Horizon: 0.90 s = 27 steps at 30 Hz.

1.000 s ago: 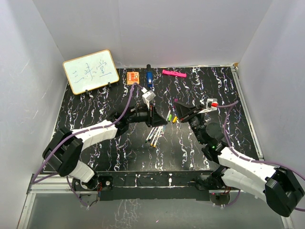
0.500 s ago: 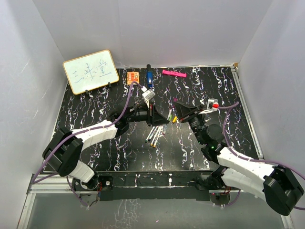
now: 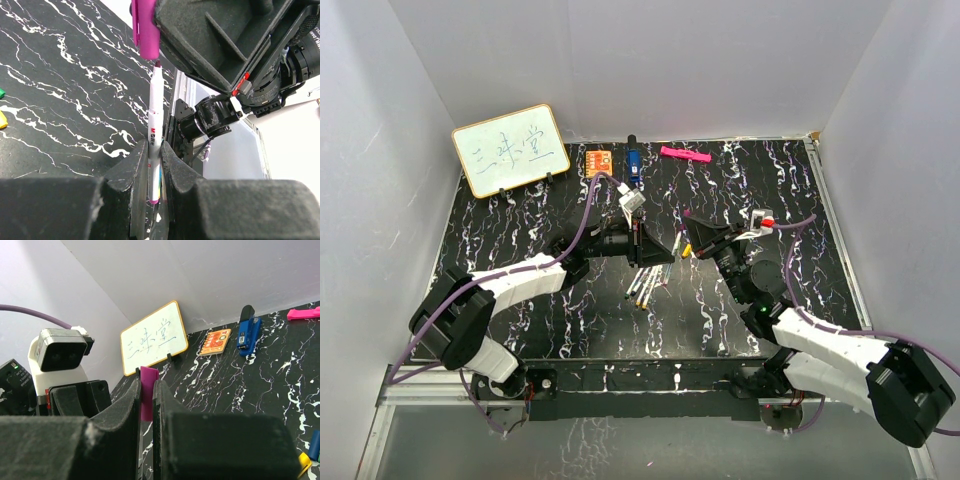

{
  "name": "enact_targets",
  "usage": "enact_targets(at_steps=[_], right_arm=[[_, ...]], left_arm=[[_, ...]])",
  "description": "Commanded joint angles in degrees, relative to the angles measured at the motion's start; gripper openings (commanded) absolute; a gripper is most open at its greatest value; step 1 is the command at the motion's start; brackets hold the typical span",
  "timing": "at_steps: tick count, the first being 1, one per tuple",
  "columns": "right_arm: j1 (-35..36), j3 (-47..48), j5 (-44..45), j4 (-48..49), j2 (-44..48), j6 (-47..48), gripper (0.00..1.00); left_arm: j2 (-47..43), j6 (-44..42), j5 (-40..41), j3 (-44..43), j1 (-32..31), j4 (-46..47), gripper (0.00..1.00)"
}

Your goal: Insert the pens into the pen caps

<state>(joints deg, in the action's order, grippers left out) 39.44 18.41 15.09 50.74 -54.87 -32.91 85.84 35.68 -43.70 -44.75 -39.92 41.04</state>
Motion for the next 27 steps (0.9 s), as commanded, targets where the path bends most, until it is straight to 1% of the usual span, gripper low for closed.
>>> enact_targets(at_steps=[1, 8, 10, 27], right_arm=[[0.28, 0.76, 0.86, 3.84, -0.32, 1.61, 0.00], [0.29, 0.77, 0.60, 4.58, -0.43, 1.45, 0.00], [0.27, 3.03, 0.63, 4.71, -0.28, 1.49, 0.00], [0.26, 2.94, -0.74, 4.64, -0.67, 0.82, 0.00]], left_arm=[[-0.99, 0.09, -2.18, 0.37, -0.24, 2.76, 0.00], [-0.68, -0.04, -1.87, 0.25, -0.24, 2.28, 0.00], [-0.57, 0.07, -1.80, 0.24, -0.24, 2.26, 0.00], [-0.84, -0.48, -0.80, -0.14, -0.24, 1.28, 0.00]])
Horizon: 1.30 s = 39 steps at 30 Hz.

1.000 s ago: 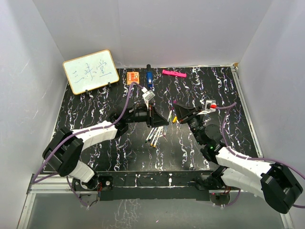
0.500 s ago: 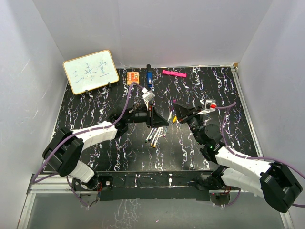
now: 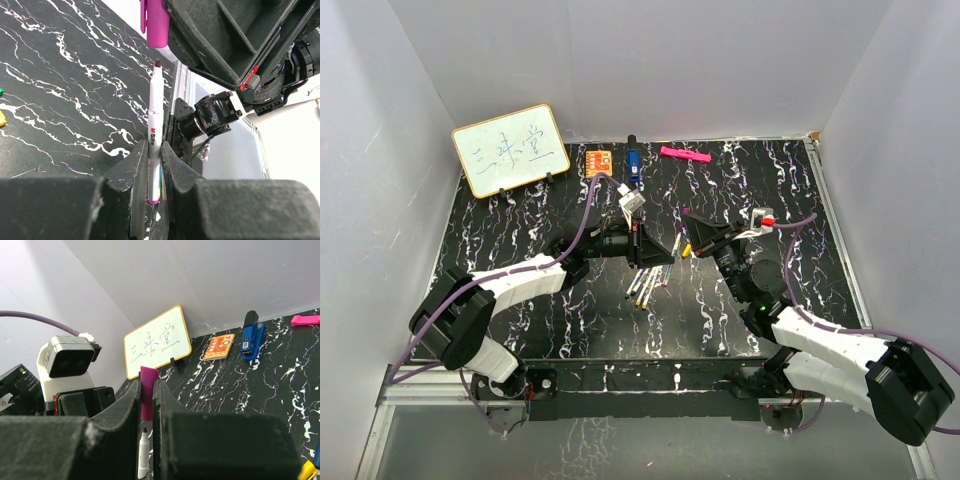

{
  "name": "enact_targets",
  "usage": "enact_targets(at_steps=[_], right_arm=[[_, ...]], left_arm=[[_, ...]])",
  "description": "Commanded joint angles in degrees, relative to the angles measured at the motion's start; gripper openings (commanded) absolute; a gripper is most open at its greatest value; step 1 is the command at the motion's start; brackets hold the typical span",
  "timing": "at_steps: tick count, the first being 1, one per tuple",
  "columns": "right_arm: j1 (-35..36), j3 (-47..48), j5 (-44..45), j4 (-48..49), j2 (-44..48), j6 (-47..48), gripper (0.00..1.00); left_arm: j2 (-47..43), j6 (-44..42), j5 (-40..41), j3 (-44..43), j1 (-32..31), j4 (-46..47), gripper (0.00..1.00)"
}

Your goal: Insert the pens into the pen caps

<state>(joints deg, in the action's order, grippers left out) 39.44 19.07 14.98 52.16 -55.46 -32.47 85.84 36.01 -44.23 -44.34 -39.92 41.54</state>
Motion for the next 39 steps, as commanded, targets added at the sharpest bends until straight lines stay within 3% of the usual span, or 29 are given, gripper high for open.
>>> enact_targets(at_steps=[1, 39], right_arm=[[0.28, 2.21, -0.65, 3.17, -0.15, 0.39, 0.00], [0.27, 2.11, -0.57, 3.77, -2.09, 3.29, 0.00]], left_arm=[[-0.90, -0.81, -0.33, -0.53, -0.24, 0.82, 0.00], [-3.31, -2.55, 0.34, -0.04, -0.24, -1.22, 0.00]])
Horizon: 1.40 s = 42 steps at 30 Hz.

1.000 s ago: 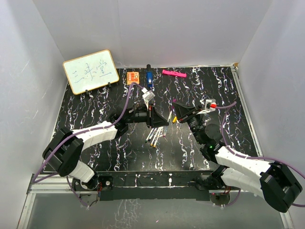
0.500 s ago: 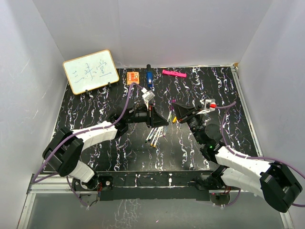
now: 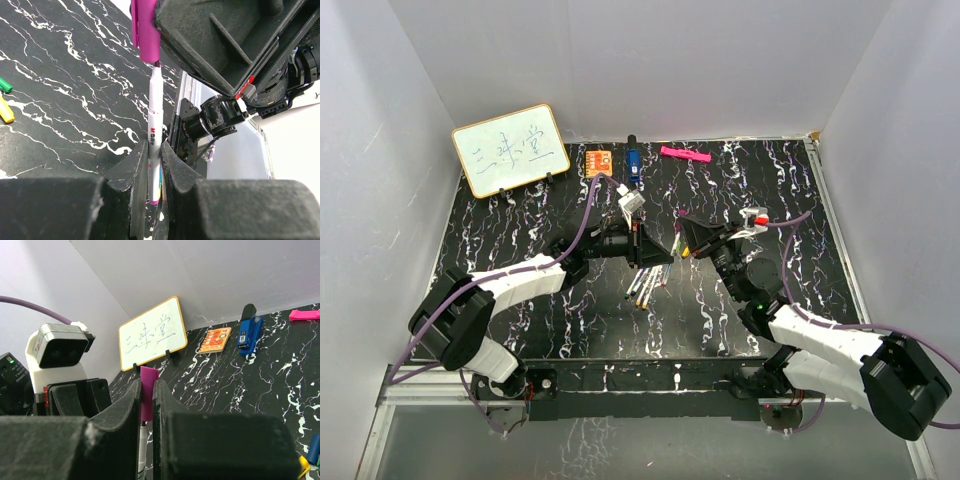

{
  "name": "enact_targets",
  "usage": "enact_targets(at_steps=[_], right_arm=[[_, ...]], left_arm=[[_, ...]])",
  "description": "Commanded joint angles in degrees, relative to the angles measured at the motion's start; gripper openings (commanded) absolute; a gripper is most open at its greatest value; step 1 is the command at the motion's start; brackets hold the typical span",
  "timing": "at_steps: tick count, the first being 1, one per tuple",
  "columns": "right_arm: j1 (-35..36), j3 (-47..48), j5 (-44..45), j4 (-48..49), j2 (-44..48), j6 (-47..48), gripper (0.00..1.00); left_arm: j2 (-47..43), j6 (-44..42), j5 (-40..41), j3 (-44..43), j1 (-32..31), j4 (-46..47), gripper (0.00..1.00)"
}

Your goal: Insert the pens into the pen caps

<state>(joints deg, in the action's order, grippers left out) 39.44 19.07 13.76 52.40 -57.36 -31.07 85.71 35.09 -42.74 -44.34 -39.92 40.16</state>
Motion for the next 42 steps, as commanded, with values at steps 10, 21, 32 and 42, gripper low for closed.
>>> enact_targets(at_steps=[10, 21, 32, 42], right_arm=[[0.29, 1.41, 0.91, 3.50, 1.17, 1.32, 0.00], [0.29, 1.43, -0.09, 4.30, 0.59, -0.31, 0.00], [0.28, 1.41, -0.48, 3.94, 0.44, -0.63, 0.00], [0.36, -0.79, -0.82, 3.85, -0.26, -0.92, 0.00]], left_arm=[[-3.12, -2.00, 0.20, 0.02, -0.24, -0.66, 0.00], [-2.48, -1.74, 0.29, -0.23, -0.24, -0.08, 0.00], [-2.92, -2.34, 0.90, -0.57, -0.24, -0.55, 0.00], [-2.80, -2.55, 0.53, -1.07, -0.24, -0.62, 0.00]])
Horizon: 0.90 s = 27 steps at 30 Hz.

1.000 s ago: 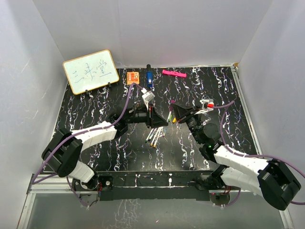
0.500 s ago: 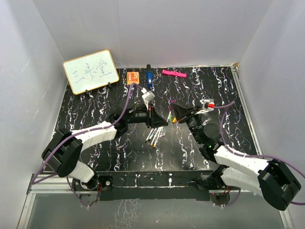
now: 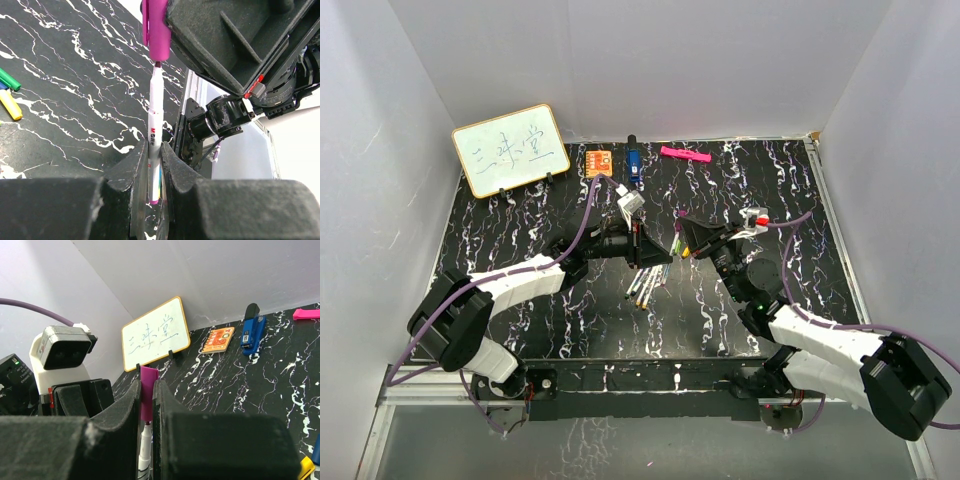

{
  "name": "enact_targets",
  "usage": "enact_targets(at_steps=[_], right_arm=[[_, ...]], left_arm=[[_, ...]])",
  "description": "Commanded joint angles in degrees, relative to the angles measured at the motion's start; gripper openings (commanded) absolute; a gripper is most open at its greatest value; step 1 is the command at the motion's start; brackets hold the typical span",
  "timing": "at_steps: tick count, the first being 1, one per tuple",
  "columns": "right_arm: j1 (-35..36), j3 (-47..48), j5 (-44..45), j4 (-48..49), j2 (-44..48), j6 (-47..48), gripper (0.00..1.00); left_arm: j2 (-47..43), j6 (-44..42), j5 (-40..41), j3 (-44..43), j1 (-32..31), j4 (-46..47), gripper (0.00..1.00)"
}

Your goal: Insert the pens into the pen caps

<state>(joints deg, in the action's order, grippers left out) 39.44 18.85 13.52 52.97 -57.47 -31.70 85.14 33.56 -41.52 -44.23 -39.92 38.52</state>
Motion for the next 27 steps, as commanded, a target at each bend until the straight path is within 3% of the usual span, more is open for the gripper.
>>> enact_targets(at_steps=[1, 27], right_arm=[[0.37, -0.57, -0.61, 3.36, -0.26, -0.29, 0.00], [0.33, -1.52, -1.79, 2.46, 0.69, -1.12, 0.00]], left_arm=[[-2.25, -1.01, -0.69, -1.15, -0.23, 1.09, 0.00], [-2.32, -1.31, 1.59, -2.66, -0.24, 0.89, 0.00]])
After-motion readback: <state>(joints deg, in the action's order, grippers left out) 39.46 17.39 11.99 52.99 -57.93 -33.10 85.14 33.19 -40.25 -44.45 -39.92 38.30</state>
